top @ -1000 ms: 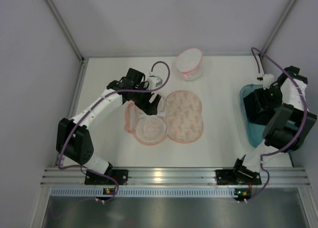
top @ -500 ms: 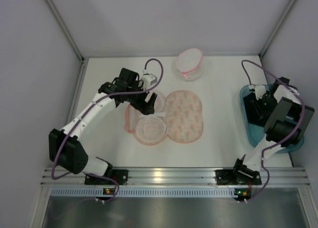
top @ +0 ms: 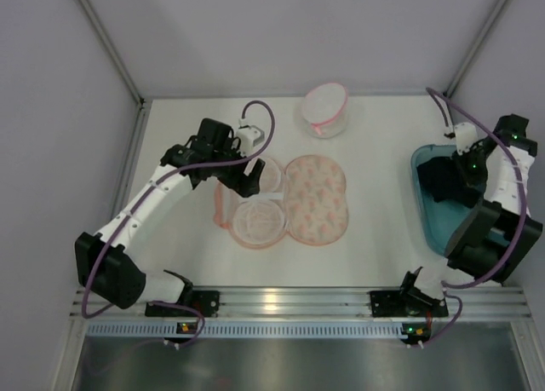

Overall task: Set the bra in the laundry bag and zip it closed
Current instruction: Pick up the bra from the bin.

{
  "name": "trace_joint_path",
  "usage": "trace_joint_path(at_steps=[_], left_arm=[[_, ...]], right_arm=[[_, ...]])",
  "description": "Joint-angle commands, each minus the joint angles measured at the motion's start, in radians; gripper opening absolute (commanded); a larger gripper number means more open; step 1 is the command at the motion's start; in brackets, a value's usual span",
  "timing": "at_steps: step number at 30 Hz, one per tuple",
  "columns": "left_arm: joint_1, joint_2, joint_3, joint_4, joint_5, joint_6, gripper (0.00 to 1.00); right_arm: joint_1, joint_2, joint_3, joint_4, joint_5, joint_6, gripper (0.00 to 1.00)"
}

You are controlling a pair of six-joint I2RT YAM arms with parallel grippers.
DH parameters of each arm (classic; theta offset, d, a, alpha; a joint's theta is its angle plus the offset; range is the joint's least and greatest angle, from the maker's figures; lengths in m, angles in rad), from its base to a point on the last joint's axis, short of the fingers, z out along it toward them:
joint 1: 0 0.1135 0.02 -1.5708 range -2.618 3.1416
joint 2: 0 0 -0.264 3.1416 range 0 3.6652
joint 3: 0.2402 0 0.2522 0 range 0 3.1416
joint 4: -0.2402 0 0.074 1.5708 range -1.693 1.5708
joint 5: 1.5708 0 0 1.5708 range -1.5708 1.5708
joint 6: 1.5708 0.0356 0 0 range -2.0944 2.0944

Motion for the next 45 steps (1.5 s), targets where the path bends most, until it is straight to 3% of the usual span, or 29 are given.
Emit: trace_joint_path(at_steps=[1,8,14,23,31,35,37,38,39,41,42,45], left_arm=[[0.009,-0.044,0.013,0.003,-0.035,0.007,0.88],[0.048,-0.038,0.046,0.004,-0.058,-0.034,0.88],[0.111,-0.023,0.077,0.009,-0.046,-0.082,0.88],[0.145,-0.066,0.076,0.045,-0.021,-0.109,0.89],[0.148,-0.187,0.025,0.171,0.028,-0.14,0.93],[0.15,-0.21,0.026,0.173,0.074,-0.152,0.93],[0.15,-0.231,0.016,0.188,0.104,-0.151,0.93],[0.15,-0.239,0.002,0.209,0.135,-0.151,0.93],[0.15,-0.251,-0.009,0.223,0.144,-0.152,0.93],[0.15,-0.285,-0.027,0.246,0.169,-0.189,0.93],[0.15,-0.297,-0.033,0.259,0.178,-0.192,0.93],[0.15,-0.339,-0.032,0.265,0.212,-0.191,0.94]], right_arm=[[-0.023,-0.106,0.09,-0.068,-0.039,-0.049,0.0],[-0.027,-0.201,0.239,-0.103,-0.059,-0.049,0.0],[-0.027,-0.244,0.473,-0.137,-0.097,-0.025,0.0],[-0.026,-0.298,0.749,-0.071,-0.197,0.09,0.0],[-0.024,-0.399,0.768,0.208,-0.398,0.336,0.0],[-0.024,-0.445,0.686,0.392,-0.618,0.487,0.0],[-0.024,-0.476,0.6,0.549,-0.721,0.65,0.0],[-0.024,-0.509,0.491,0.768,-0.81,0.732,0.0],[-0.024,-0.525,0.431,0.935,-0.847,0.965,0.0],[-0.012,-0.537,0.305,1.32,-0.906,1.183,0.0],[0.002,-0.534,0.291,1.372,-0.906,1.31,0.0],[0.093,-0.514,0.293,1.374,-0.921,1.35,0.0]])
